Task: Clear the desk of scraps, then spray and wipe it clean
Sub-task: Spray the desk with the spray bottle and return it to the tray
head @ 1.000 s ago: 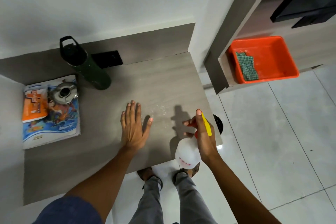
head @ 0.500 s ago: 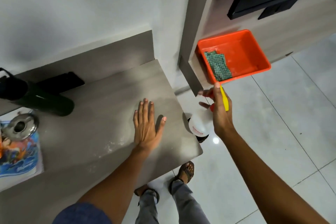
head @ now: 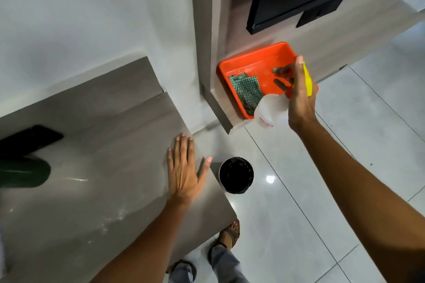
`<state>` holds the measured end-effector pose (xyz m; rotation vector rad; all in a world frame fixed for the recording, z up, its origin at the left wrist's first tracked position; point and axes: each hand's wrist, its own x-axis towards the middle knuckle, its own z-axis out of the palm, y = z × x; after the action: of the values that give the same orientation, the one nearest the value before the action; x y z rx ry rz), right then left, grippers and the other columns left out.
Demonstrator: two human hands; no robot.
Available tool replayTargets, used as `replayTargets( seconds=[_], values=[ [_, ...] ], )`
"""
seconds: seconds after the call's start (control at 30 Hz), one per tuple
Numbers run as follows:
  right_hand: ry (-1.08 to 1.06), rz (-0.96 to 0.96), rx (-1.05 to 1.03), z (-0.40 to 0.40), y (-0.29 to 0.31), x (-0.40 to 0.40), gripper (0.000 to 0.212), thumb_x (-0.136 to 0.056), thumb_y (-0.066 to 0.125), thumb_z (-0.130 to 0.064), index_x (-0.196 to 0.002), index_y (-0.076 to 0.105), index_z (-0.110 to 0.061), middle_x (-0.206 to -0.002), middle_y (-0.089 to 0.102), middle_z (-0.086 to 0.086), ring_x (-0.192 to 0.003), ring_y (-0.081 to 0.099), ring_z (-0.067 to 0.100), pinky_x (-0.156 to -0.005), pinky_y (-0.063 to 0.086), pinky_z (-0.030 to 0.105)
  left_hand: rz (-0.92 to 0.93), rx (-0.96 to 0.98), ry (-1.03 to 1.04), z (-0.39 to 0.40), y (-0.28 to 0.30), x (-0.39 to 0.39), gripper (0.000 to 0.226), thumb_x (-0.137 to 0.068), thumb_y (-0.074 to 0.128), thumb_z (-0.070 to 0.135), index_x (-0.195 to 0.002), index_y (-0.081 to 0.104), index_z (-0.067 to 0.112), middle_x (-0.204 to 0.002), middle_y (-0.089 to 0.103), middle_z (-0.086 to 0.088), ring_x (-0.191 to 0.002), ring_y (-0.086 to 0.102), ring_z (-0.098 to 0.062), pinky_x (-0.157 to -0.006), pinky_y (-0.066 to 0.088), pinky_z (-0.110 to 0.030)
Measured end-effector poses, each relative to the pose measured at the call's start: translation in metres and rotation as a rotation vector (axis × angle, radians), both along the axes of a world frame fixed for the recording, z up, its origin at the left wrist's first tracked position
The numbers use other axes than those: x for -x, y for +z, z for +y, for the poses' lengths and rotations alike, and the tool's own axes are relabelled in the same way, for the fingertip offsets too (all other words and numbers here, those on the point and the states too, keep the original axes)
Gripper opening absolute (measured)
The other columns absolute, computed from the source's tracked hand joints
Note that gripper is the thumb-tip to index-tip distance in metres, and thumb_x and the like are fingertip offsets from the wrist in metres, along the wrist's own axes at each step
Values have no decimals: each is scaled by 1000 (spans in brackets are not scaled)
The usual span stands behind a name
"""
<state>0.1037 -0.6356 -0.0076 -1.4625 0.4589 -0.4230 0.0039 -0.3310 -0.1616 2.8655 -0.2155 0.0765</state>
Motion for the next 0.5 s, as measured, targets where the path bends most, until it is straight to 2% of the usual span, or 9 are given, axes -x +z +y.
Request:
replayTargets(
  seconds=[0.17,0.27,0.33,0.43,0.5],
  values=[
    [-44,11,62,-41,-4,-49,48,-108,51,-63,-90,77,-27,-110,82,11,-110,79,19,-98,63,32,-33,-73,16,4,-15,-2,85,-109,39,67,-171,29,9,-183,21,-5,-169,25,-26,-137,23,-49],
    [-60,48,126,-58,-15,-71,54,-106,56,-63,-109,79,-15,-112,84,-1,-108,80,10,-97,63,30,-16,-79,19,5,-18,-3,88,-108,39,69,-173,23,12,-183,19,-2,-170,22,-23,-139,17,-45],
    [-71,98,156,-69,-25,-85,55,-104,62,-62,-121,78,-13,-115,84,-6,-107,80,8,-95,62,29,4,-88,17,5,-19,-2,90,-107,36,71,-174,20,13,-183,19,-2,-170,20,-22,-140,15,-44],
    [-104,262,113,-78,-38,-103,71,-95,68,-71,-146,57,-22,-134,70,-5,-110,73,10,-83,60,24,7,-114,19,5,-21,-3,93,-106,34,73,-174,18,13,-183,20,-3,-171,18,-21,-140,17,-48],
    [-133,338,88,-83,-48,-111,83,-90,70,-77,-152,42,-29,-135,61,-6,-110,66,11,-73,53,20,-2,-112,18,5,-24,-3,93,-105,35,73,-174,19,12,-183,20,-2,-171,18,-21,-139,18,-48]
  ],
)
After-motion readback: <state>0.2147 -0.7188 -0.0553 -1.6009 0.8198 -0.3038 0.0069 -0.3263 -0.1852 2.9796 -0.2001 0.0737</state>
